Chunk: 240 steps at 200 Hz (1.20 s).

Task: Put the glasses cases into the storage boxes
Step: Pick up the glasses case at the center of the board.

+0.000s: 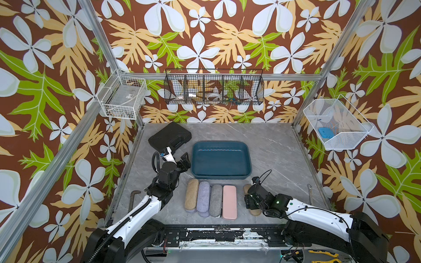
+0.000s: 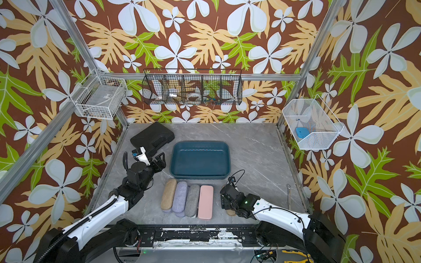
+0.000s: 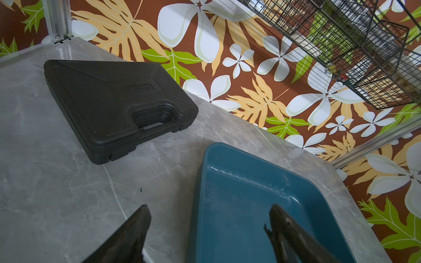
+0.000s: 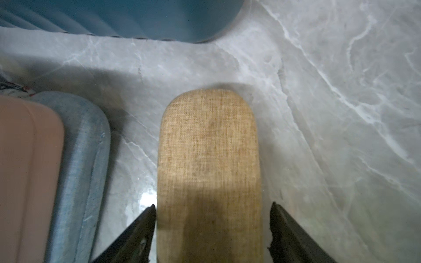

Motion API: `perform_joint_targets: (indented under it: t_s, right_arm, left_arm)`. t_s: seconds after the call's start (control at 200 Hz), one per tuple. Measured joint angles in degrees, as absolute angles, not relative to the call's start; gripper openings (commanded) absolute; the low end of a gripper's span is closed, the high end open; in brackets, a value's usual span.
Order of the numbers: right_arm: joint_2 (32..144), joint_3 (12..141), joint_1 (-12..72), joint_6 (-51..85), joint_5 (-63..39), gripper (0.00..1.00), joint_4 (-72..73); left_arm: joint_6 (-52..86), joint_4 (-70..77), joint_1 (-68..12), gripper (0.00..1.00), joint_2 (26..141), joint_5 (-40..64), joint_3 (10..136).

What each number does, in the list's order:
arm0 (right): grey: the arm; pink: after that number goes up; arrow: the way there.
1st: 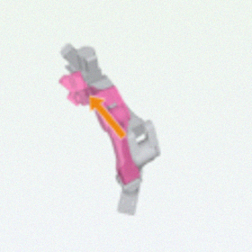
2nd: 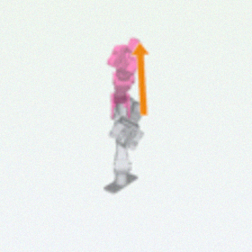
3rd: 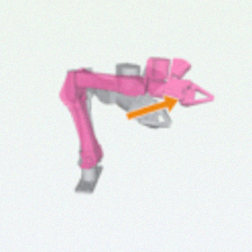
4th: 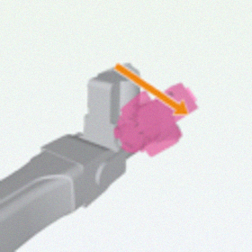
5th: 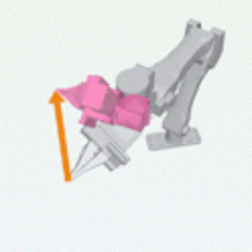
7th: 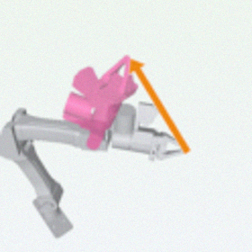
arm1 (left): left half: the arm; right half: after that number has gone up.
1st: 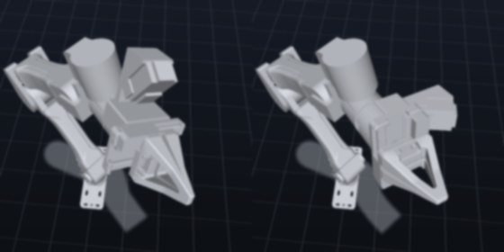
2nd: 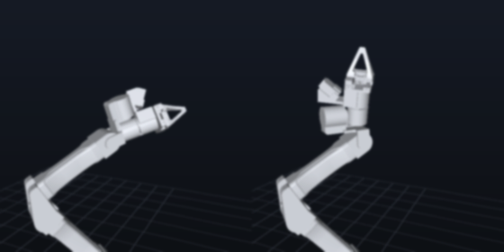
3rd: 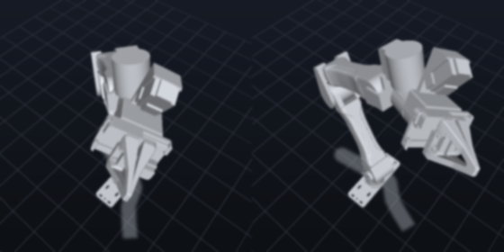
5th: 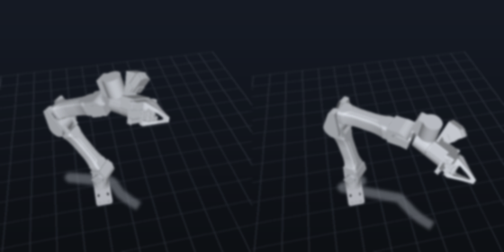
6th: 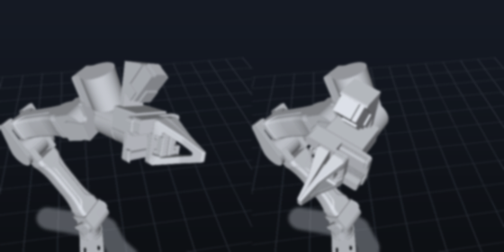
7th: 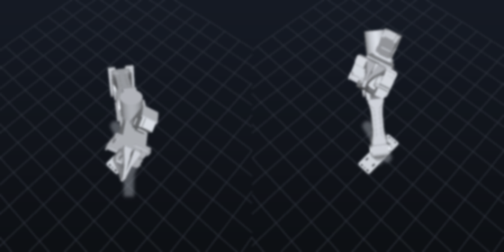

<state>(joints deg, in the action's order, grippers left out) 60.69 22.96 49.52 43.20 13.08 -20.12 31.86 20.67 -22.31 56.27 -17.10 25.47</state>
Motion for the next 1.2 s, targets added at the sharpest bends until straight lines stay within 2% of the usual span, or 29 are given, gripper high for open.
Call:
perform_joint_targets:
  t_s: [0.245, 0.365, 0.636, 0.821, 1.061, 1.201]
  right_arm:
    - [61.43, 22.48, 49.52, 43.00, 12.84, 0.68, -19.46]
    - [61.52, 21.98, 49.52, 43.00, 12.64, 0.60, -19.20]
    - [59.18, 21.98, 49.52, 43.53, 13.28, 0.57, -20.67]
    - [55.18, 22.33, 49.52, 44.75, 15.07, 0.59, -23.86]
    - [49.67, 30.22, 49.52, 44.42, 19.53, 0.59, -32.49]
    - [50.52, 35.53, 49.52, 42.70, 21.82, 0.59, -32.99]
  left_arm:
    - [31.83, 20.67, -22.31, 0.83, 56.38, -17.52, 25.43]
    - [31.83, 20.69, -22.31, 0.83, 56.69, -17.54, 25.43]
    - [31.83, 20.69, -22.31, 0.84, 56.73, -17.54, 25.43]
    - [31.83, 20.69, -22.31, 0.83, 56.71, -17.63, 25.43]
    - [31.81, 20.67, -22.31, 0.83, 56.29, -17.96, 25.43]
    - [31.66, 20.67, -22.31, 0.83, 55.48, -18.41, 24.99]
